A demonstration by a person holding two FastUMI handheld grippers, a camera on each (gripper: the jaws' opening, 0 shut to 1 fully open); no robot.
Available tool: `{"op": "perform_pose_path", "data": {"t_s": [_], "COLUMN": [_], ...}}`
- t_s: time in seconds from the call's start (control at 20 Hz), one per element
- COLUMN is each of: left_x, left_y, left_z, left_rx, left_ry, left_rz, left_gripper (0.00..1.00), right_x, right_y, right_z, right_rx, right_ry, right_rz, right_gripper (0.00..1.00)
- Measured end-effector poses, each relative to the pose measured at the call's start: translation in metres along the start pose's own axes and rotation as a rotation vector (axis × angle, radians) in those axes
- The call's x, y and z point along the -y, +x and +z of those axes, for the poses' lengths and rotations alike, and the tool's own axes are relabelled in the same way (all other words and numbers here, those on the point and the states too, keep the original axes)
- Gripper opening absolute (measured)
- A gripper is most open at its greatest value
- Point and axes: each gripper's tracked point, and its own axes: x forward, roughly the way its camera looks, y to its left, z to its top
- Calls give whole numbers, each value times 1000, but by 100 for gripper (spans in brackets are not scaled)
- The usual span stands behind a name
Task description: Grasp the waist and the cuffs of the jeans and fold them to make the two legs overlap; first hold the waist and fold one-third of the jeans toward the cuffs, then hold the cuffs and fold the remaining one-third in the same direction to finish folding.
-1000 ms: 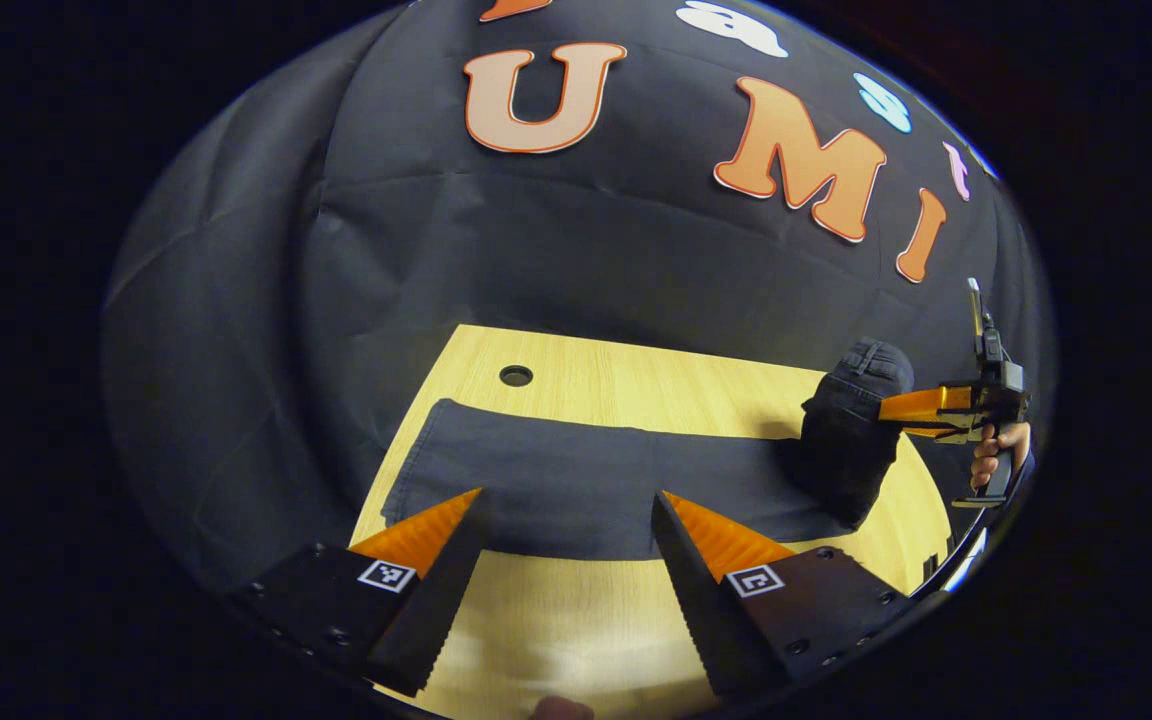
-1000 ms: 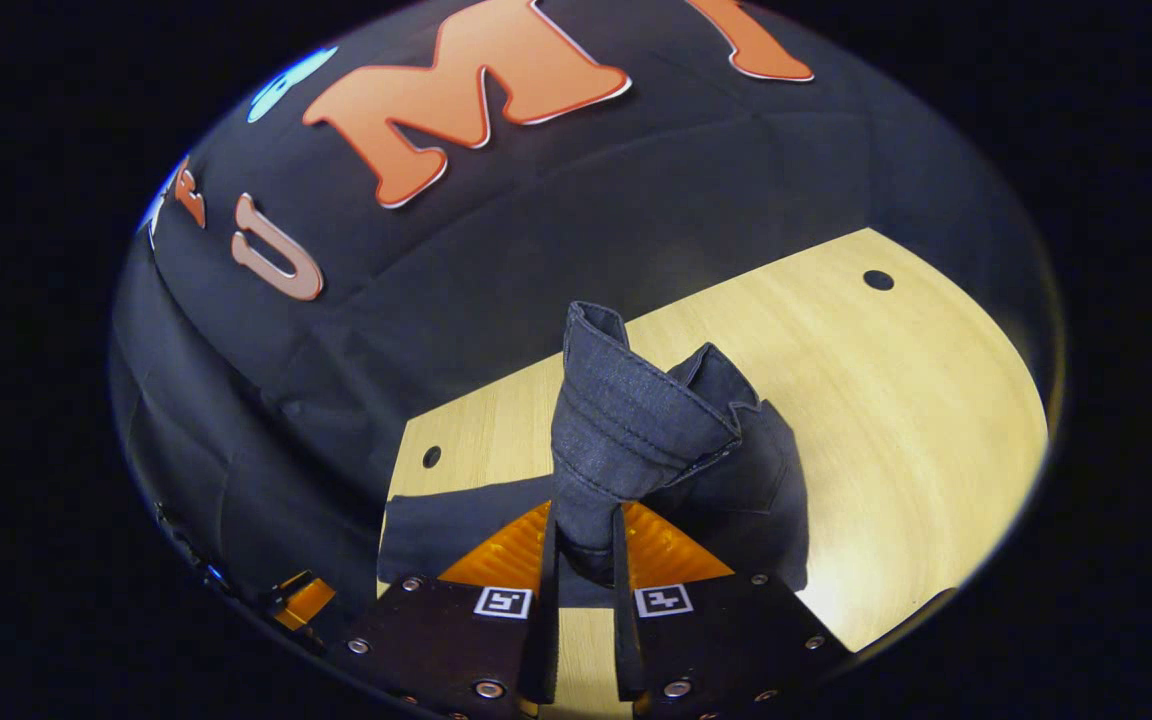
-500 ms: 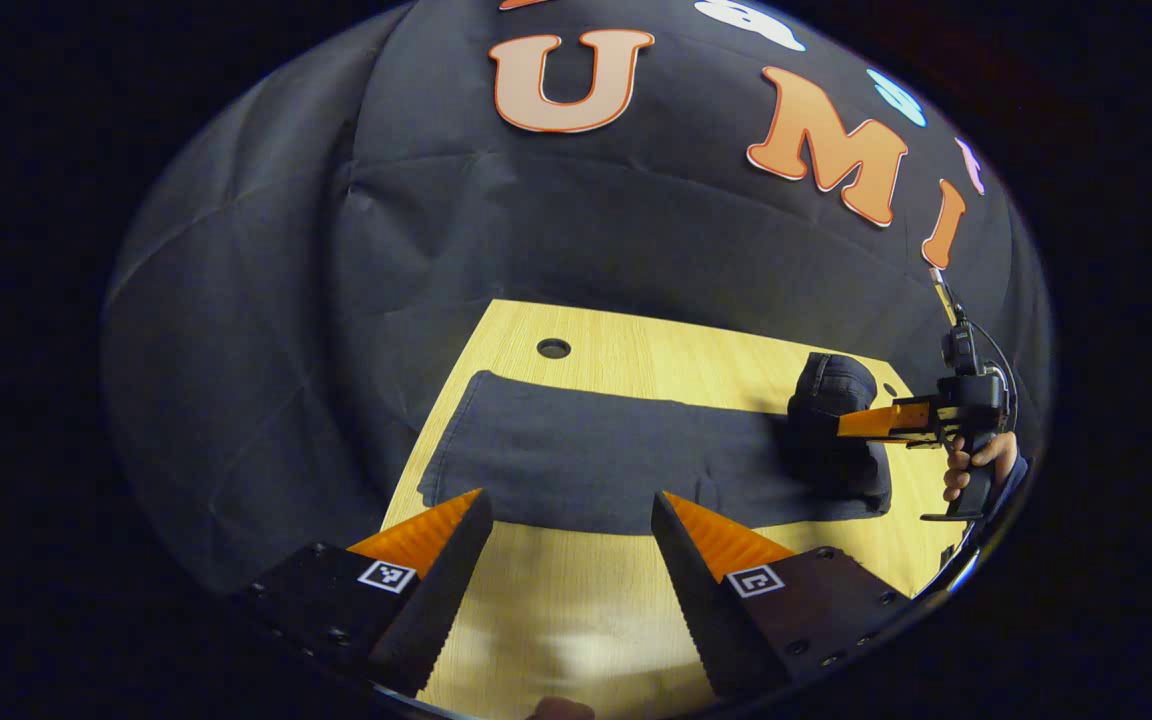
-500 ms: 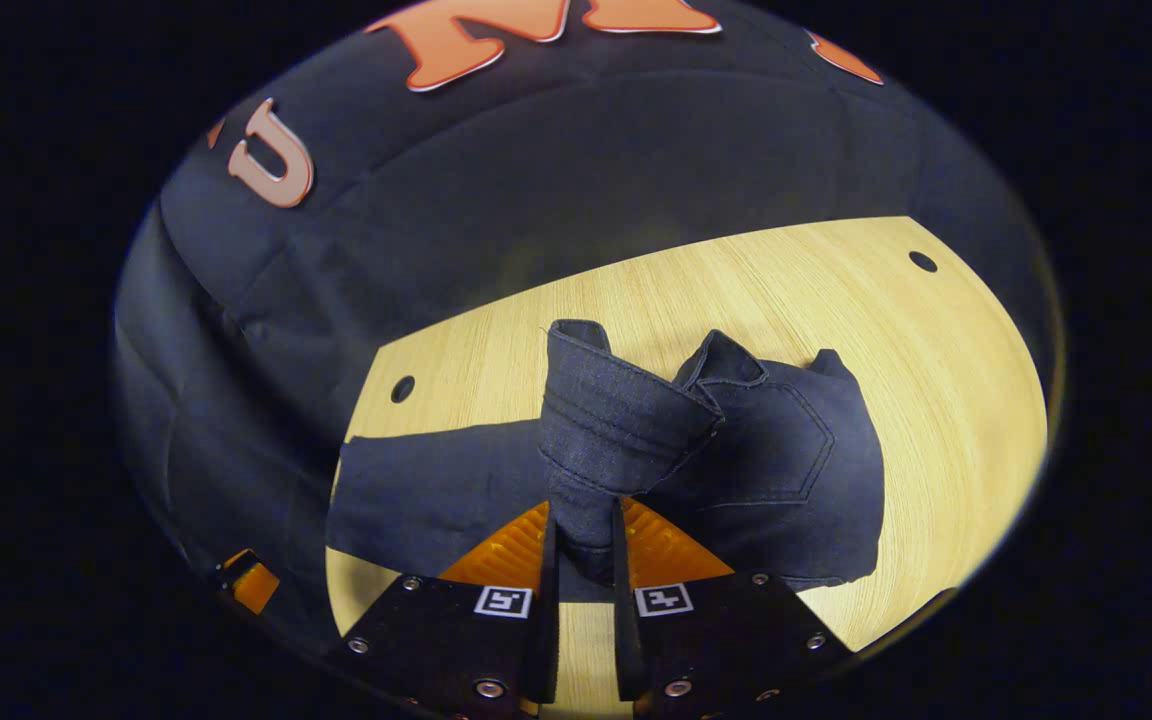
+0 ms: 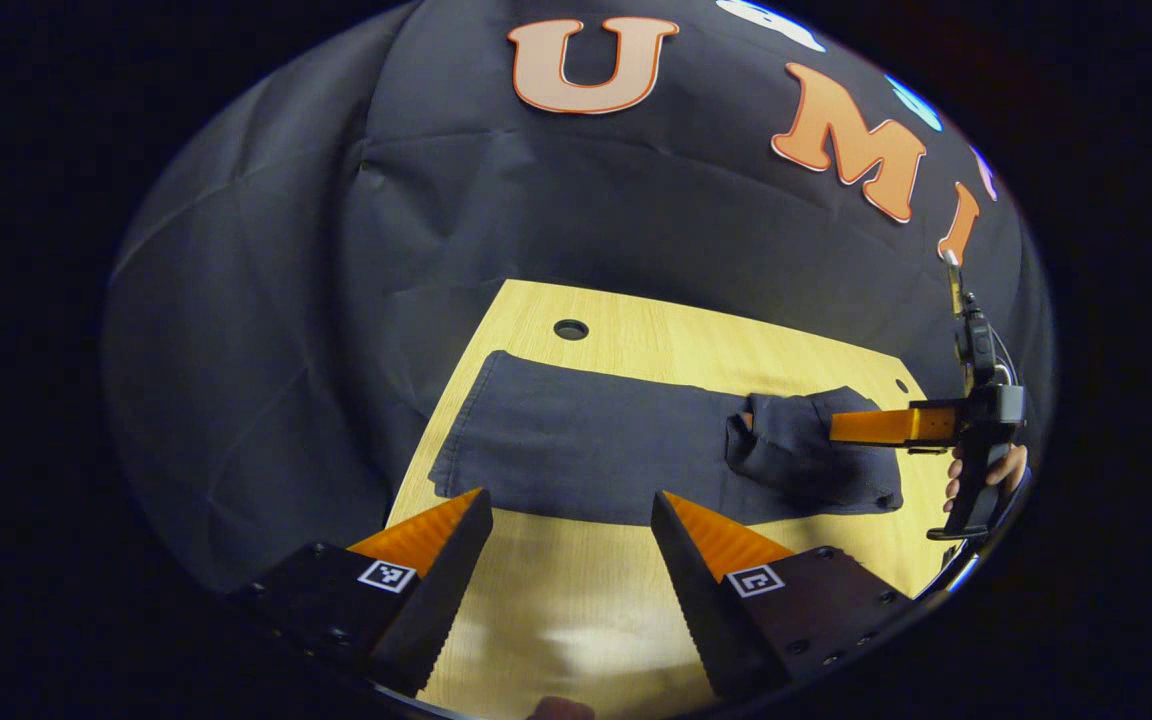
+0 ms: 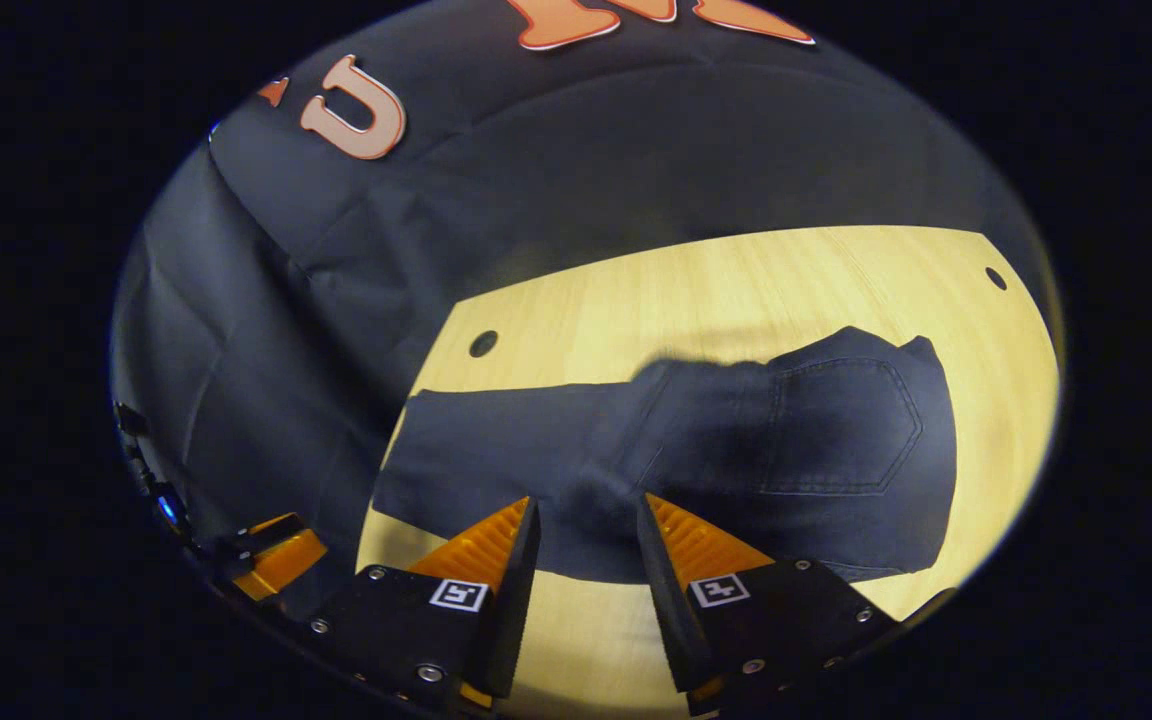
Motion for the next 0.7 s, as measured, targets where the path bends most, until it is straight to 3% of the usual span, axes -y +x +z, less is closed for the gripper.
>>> {"op": "perform_pose_path", "data": {"t_s": [0.2, 0.35, 0.4, 0.45, 0.5, 0.7], "left_x": [-22, -36, -40, -45, -50, -73], "left_y": [23, 42, 47, 54, 60, 78], "left_z": [-8, -19, -19, -20, -21, -30], "left_rx": [-63, -150, -168, -192, -214, -334], "left_ry": [-34, -90, -115, -139, -163, -261], "left_rz": [46, 77, 82, 87, 93, 149], "left_gripper": [96, 93, 97, 96, 97, 96], "right_x": [9, 20, 25, 29, 32, 38], "right_y": [-16, -35, -42, -50, -57, -80], "right_z": [13, 27, 29, 31, 32, 33], "right_rx": [55, 125, 145, 161, 174, 223], "right_ry": [-30, -63, -73, -77, -81, -69], "right_rz": [-27, -74, -93, -112, -124, -154], "right_gripper": [69, 87, 89, 83, 95, 98]}}
